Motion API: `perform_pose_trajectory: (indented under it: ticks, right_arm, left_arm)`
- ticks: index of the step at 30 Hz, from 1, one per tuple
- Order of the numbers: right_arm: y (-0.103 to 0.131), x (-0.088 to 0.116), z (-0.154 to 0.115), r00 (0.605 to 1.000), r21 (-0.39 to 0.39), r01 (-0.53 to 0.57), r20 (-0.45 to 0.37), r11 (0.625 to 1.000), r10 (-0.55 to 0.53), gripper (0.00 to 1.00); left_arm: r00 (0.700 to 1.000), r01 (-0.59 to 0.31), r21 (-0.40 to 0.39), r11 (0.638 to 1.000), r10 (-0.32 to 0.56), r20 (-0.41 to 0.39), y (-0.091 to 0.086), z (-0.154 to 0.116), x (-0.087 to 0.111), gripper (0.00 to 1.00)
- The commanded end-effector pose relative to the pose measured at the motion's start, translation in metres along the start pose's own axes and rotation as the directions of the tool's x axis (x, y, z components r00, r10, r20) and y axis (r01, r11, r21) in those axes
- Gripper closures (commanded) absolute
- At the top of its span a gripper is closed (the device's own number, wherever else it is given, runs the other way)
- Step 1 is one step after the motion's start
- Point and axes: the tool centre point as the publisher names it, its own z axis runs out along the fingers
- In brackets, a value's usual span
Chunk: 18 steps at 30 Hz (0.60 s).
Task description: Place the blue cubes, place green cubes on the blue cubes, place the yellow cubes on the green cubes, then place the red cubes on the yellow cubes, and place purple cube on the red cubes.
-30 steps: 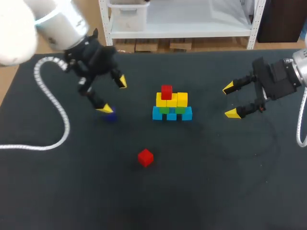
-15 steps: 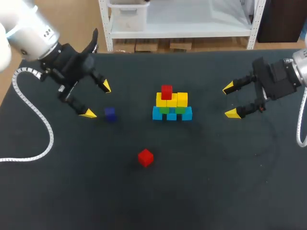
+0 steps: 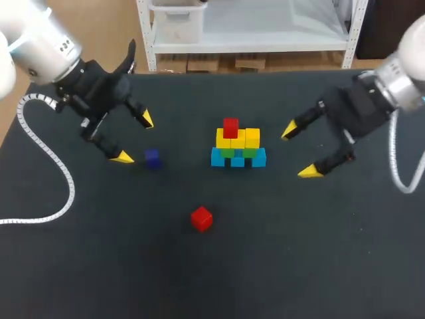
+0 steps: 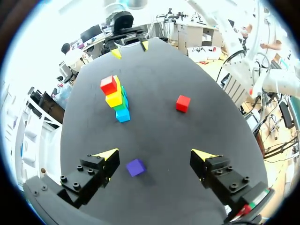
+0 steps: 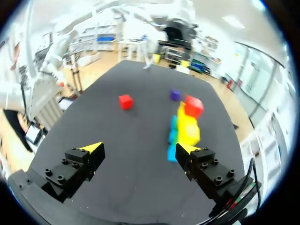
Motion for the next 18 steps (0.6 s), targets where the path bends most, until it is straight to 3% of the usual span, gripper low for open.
perform_pose_trajectory:
  ticks: [1,5,11,18]
  right_arm:
    - [0.0,-0.018,0.017,0.991,-0.105,0.114,-0.054,0.988,-0.12,0.0]
    - [0.003,-0.028,0.034,0.984,-0.136,0.158,-0.057,0.978,-0.167,0.0]
    - [0.004,-0.039,0.059,0.958,-0.167,0.202,-0.172,0.965,-0.23,0.0]
    - [0.004,-0.05,0.082,0.924,-0.177,0.251,-0.25,0.952,-0.29,0.0]
  left_arm:
    - [1.0,-0.003,-0.003,1.0,0.003,0.002,-0.001,0.0,0.001,0.0]
    - [1.0,-0.003,-0.003,1.0,0.003,0.002,-0.001,0.0,0.001,0.0]
    - [1.0,-0.003,-0.003,1.0,0.003,0.002,-0.001,0.0,0.001,0.0]
    - [1.0,-0.003,-0.003,1.0,0.003,0.002,-0.001,0.0,0.001,0.0]
